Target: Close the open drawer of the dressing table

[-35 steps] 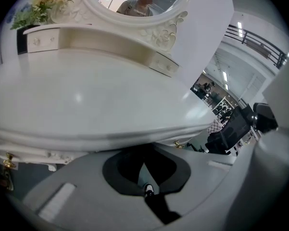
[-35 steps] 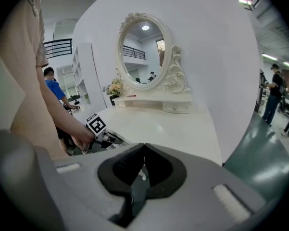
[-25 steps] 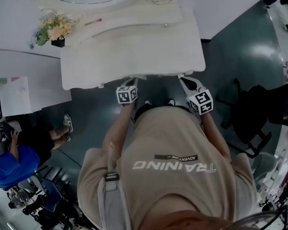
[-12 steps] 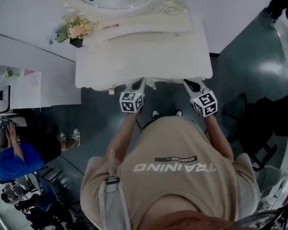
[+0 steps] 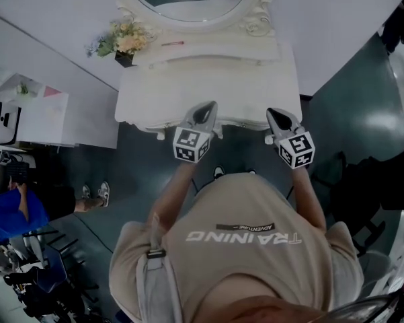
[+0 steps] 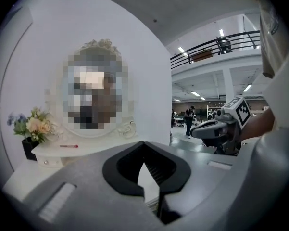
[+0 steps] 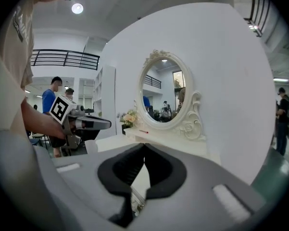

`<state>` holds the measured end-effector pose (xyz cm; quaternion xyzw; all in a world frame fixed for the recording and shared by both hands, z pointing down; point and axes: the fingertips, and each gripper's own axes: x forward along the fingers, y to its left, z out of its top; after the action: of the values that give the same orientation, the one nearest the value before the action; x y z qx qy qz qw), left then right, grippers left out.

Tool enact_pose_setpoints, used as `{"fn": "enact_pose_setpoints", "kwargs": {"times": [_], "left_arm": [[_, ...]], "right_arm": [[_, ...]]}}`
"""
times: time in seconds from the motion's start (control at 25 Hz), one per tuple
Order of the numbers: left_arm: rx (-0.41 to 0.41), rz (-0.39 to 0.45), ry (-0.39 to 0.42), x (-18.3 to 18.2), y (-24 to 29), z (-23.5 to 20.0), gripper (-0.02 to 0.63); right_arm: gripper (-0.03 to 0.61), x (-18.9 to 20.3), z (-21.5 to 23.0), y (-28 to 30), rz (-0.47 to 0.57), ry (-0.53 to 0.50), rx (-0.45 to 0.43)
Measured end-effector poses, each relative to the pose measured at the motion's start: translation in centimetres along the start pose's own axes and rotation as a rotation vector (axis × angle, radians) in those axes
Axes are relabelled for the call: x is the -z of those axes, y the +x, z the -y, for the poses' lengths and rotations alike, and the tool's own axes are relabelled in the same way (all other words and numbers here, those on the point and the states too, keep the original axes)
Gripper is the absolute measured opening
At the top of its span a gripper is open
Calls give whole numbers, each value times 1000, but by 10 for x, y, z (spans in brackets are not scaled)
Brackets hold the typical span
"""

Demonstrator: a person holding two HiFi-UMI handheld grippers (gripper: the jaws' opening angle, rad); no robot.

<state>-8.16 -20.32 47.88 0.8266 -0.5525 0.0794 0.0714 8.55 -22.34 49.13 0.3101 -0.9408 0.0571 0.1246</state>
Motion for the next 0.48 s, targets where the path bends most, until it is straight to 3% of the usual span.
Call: {"fn": "enact_pose_setpoints", "kwargs": {"times": [0.16, 0.48], "left_arm": [[7, 36, 34, -16, -8, 3, 0], [-7, 33, -3, -13, -9, -6, 0]], "right_arm": [[5, -16, 1, -7, 47, -15, 28], [5, -18, 9, -17, 52, -19, 58]]}}
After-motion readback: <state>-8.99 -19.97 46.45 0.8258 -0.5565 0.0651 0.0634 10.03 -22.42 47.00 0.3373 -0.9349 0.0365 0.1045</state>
